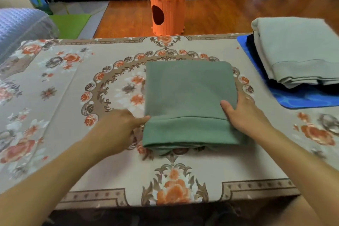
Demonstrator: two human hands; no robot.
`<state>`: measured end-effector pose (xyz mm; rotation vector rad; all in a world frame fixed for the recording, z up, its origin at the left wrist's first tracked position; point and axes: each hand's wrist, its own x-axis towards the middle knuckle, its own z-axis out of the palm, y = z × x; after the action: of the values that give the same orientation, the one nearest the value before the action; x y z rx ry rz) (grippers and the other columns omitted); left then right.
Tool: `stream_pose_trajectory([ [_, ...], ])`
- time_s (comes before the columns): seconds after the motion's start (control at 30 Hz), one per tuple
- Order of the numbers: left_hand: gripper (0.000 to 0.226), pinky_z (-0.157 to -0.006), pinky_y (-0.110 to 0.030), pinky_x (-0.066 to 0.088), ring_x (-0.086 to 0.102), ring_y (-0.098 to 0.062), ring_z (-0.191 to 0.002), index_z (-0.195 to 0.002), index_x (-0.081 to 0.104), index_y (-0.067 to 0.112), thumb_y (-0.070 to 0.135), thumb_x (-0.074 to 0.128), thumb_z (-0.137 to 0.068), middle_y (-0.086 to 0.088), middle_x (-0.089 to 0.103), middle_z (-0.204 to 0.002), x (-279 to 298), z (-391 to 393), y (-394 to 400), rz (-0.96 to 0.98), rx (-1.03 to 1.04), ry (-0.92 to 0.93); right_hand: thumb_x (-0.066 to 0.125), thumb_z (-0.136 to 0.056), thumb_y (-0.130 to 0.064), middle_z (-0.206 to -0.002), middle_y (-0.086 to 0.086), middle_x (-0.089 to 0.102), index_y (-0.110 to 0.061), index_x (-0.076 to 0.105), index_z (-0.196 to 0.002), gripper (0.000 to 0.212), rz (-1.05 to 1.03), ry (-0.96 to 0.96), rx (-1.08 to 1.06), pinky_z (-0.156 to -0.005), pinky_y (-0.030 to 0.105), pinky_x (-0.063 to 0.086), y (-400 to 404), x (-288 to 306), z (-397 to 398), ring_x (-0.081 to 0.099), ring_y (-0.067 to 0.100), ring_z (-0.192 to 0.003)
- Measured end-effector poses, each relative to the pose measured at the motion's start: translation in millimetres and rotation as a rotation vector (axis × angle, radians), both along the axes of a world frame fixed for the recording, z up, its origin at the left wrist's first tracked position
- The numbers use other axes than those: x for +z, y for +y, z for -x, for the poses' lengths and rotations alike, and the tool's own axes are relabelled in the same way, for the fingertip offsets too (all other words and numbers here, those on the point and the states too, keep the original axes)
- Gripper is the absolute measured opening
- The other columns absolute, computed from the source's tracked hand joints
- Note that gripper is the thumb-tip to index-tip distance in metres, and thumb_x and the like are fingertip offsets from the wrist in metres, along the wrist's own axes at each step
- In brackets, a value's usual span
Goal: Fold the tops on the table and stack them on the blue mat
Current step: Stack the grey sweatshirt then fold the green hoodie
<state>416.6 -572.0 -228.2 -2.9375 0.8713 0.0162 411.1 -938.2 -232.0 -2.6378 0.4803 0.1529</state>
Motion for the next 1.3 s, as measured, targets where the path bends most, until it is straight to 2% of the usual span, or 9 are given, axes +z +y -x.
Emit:
stream_pose_trajectory([
  [0.1,0.041,-0.068,-0.037,0.045,0.047,-0.022,-0.083,-0.101,0.080,0.025,0.023,0.042,-0.085,-0.001,0.064,-0.085,42,-6,-51,0.319,0.055,-0.253,0.043,-0.097,-0.056,-0.155,0.014,0.030,-0.025,0.016,-0.157,0.073,0.146,-0.193,0.060,-0.109,0.052,0.036,15,22,-9,0.035,0.039,-0.137],
  [0.17,0.042,-0.085,-0.043,0.047,0.054,-0.028,-0.098,-0.116,0.074,0.019,0.030,0.043,-0.090,-0.008,0.066,-0.104,49,-16,-94,0.527,0.085,-0.283,0.039,-0.100,-0.054,-0.160,0.012,0.025,-0.024,0.023,-0.157,0.067,0.236,-0.409,0.150,-0.117,0.052,0.026,34,39,-22,0.025,0.037,-0.144],
  [0.3,0.061,-0.125,-0.050,0.012,0.016,-0.031,-0.154,-0.160,0.022,0.034,0.055,0.018,-0.103,-0.009,0.021,-0.167,-6,-22,-142,0.243,0.219,-0.044,0.016,-0.099,-0.064,-0.169,0.001,0.001,-0.034,0.007,-0.160,0.068,0.362,-0.216,0.296,-0.123,0.055,-0.001,49,14,-34,-0.005,0.029,-0.154],
  [0.53,0.062,-0.126,-0.048,-0.001,-0.004,-0.030,-0.156,-0.161,0.008,0.038,0.060,0.014,-0.103,-0.008,0.001,-0.170,-20,-21,-133,0.265,0.361,0.047,0.022,-0.099,-0.064,-0.169,-0.002,-0.001,-0.035,0.010,-0.160,0.068,0.244,-0.143,0.300,-0.124,0.051,0.009,28,-17,-30,-0.004,0.026,-0.154],
  [0.7,0.059,-0.105,-0.049,0.047,0.056,-0.033,-0.125,-0.146,0.044,0.014,0.052,0.050,-0.101,-0.013,0.053,-0.146,9,-36,-76,0.873,0.893,0.432,0.059,-0.078,-0.068,-0.148,0.008,0.046,-0.025,0.038,-0.146,0.084,-0.209,-0.119,-0.108,-0.112,0.047,0.037,-9,-16,-4,0.042,0.032,-0.136],
  [0.83,0.047,-0.059,-0.028,0.050,0.067,-0.027,-0.086,-0.112,0.064,0.011,0.053,0.067,-0.092,-0.008,0.070,-0.109,26,-46,-70,1.089,1.053,0.835,0.076,-0.086,-0.039,-0.106,-0.004,0.071,-0.020,0.060,-0.112,0.036,-0.815,-0.043,-0.256,-0.096,0.041,0.053,-18,-3,-4,0.068,0.024,-0.102],
  [0.93,0.051,-0.087,-0.042,0.059,0.072,-0.032,-0.107,-0.126,0.067,0.015,0.047,0.074,-0.087,-0.014,0.073,-0.118,36,-42,-71,1.209,1.037,1.119,0.075,-0.087,-0.029,-0.107,0.012,0.076,-0.014,0.066,-0.121,0.038,-1.152,0.127,-0.285,-0.085,0.046,0.060,-25,14,-6,0.074,0.030,-0.093],
  [1.03,0.050,-0.098,-0.049,0.054,0.070,-0.034,-0.107,-0.130,0.066,0.012,0.033,0.073,-0.084,-0.017,0.071,-0.122,44,-30,-81,1.451,0.998,1.260,0.070,-0.089,-0.020,-0.105,0.017,0.075,-0.009,0.068,-0.117,0.031,-1.260,0.291,-0.300,-0.077,0.041,0.062,-29,31,0,0.075,0.030,-0.084],
  [1.3,0.029,-0.053,-0.040,0.061,0.076,-0.029,-0.070,-0.113,0.066,0.005,0.015,0.056,-0.087,-0.019,0.077,-0.092,114,-32,-150,1.659,0.747,1.136,0.062,-0.093,-0.022,-0.096,0.015,0.077,-0.006,0.075,-0.097,0.021,-1.231,0.112,-0.234,-0.068,0.037,0.062,-90,105,6,0.075,0.024,-0.072],
])
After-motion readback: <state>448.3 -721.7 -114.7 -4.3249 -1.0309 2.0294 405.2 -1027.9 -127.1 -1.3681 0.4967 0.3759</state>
